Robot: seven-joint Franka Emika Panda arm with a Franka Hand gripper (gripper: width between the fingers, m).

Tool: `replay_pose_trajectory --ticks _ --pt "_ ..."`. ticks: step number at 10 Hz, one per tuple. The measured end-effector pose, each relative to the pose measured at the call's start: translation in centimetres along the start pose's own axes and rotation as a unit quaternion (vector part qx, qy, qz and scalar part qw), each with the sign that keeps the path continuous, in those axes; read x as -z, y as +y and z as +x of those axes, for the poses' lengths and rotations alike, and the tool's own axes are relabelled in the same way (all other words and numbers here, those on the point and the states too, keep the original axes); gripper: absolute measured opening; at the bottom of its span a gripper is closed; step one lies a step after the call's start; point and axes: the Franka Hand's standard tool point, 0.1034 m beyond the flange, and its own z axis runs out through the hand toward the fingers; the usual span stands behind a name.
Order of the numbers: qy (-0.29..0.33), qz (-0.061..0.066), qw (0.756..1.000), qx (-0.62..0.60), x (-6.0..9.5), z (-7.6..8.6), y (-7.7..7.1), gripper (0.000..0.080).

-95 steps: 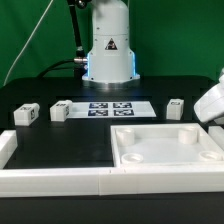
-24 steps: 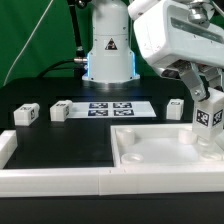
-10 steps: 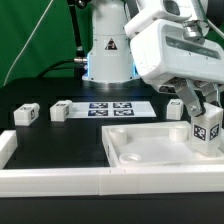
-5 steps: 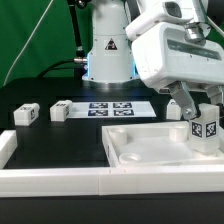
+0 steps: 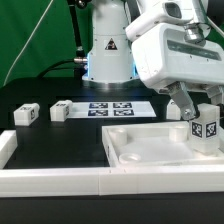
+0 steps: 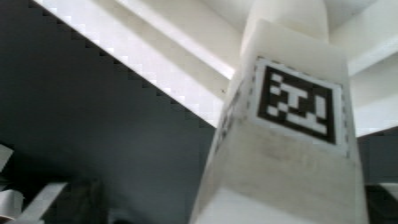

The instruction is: Assemble one leg

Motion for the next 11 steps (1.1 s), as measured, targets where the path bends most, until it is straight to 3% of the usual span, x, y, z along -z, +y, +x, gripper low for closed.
replay_pose_trajectory --ticks 4,6,8,9,10,11 --pt "-0.017 0.015 1.0 -0.002 1.9 2.3 0.7 0.0649" --pt "-0.018 0.016 1.0 -0.003 1.7 2.1 0.6 0.0649" --pt "-0.033 0.029 0.999 -0.008 1.5 1.9 0.2 0.0649" --pt "-0.053 0.046 0.997 -0.024 1.3 1.8 -0.1 0.0649" --pt "-0.095 0.076 0.991 -0.051 1.5 2.5 -1.2 0.0649" --pt "-0.132 0.094 0.985 -0.056 1.6 3.1 -1.8 0.0649"
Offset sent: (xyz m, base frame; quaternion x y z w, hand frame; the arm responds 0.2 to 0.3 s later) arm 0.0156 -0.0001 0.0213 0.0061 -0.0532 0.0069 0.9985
